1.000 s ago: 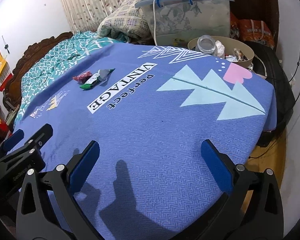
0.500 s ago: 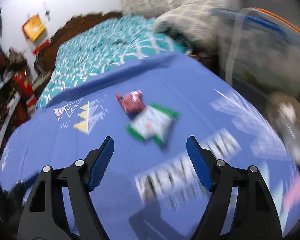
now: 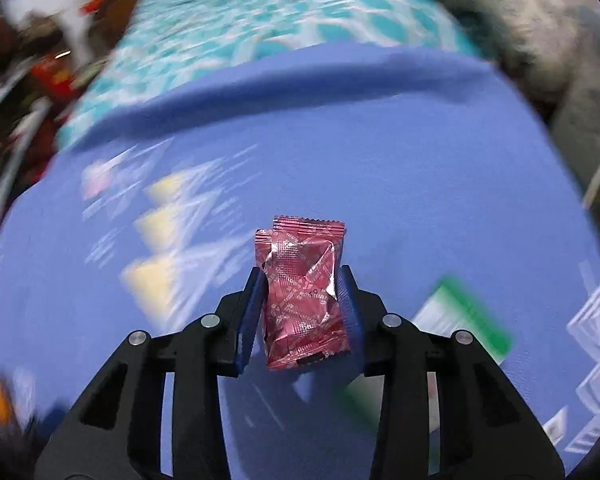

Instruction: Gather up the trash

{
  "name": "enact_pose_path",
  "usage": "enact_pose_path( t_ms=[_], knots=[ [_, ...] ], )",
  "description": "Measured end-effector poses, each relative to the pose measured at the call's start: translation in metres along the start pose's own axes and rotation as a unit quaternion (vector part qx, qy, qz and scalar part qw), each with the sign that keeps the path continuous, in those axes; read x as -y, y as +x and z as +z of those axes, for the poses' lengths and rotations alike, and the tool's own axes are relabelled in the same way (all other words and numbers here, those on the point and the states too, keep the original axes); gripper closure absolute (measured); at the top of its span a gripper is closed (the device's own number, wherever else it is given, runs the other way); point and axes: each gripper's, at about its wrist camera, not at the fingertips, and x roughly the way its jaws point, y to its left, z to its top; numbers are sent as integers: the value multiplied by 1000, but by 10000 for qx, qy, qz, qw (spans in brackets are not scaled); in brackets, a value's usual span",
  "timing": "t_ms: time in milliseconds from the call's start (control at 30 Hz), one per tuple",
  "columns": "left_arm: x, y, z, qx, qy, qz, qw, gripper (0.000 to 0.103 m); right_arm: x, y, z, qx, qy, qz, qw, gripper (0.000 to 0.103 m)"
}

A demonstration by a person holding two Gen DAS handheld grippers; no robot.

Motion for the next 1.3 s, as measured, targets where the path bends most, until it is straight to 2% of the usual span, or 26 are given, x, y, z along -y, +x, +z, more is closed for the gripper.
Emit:
enact_pose_path(
  t_ms=[100, 133, 167, 200, 233, 300, 333, 400, 467, 567, 633, 700, 733, 767, 800, 833, 867, 1033, 1100, 1300],
  knots=[
    [-6, -6, 1, 102, -134, -107, 9998, 15, -25, -24, -49, -193, -408, 892, 9950, 61],
    [-7, -8, 1, 119, -181, -145, 9997, 15, -31, -35, -67, -174, -516, 1163, 9917, 56],
    [-9, -9, 2, 120, -215, -184, 9995, 15, -32, -50, -84, -63, -577, 1363, 9890, 42],
    [-8, -9, 3, 111, -242, -233, 9994, 15, -28, -66, -98, 127, -569, 1487, 9872, 36],
    [-7, -8, 4, 83, -249, -295, 9992, 15, -20, -82, -109, 401, -497, 1580, 9854, 29],
    [0, -5, 4, -24, -162, -430, 9989, 15, 4, -110, -121, 965, -235, 1628, 9816, 29],
    [6, -3, 4, -93, -80, -465, 9988, 16, 21, -118, -123, 1174, -62, 1522, 9813, 29],
    [20, 5, 5, -263, 88, -455, 9986, 24, 59, -121, -119, 1397, 472, 1131, 9826, 29],
    [34, 19, 8, -575, 237, -409, 9972, 30, 96, -107, -111, 1308, 1074, 890, 9815, 36],
    [52, 41, 10, -972, 314, -374, 9941, 33, 122, -78, -106, 1050, 1616, 744, 9784, 45],
    [60, 50, 8, -1091, 338, -392, 9927, 35, 123, -60, -103, 897, 1807, 945, 9749, 49],
    [70, 58, 5, -1178, 442, -375, 9914, 42, 111, -54, -101, 953, 1740, 981, 9752, 55],
    [75, 60, 3, -1149, 542, -292, 9915, 44, 104, -50, -98, 950, 1655, 999, 9765, 66],
    [81, 64, 1, -1126, 683, -232, 9910, 56, 95, -47, -97, 939, 1579, 964, 9782, 76],
    [85, 68, -1, -1163, 780, -191, 9900, 59, 88, -44, -97, 920, 1484, 917, 9804, 82],
    [90, 70, -2, -1121, 906, -69, 9895, 78, 83, -42, -98, 870, 1388, 917, 9822, 86],
    [92, 75, -4, -1254, 983, -82, 9872, 98, 78, -38, -101, 846, 1323, 938, 9831, 88],
    [88, 65, -13, -1180, 1078, -180, 9870, 99, 71, -71, -145, 959, 1130, 1155, 9822, 90],
    [84, 59, -18, -1205, 1030, -239, 9871, 99, 87, -108, -164, 1116, 1135, 1242, 9794, 90],
    [93, 36, -34, -1223, 1109, -477, 9851, 100, 131, -174, -229, 1569, 1517, 1493, 9644, 90]
  ],
)
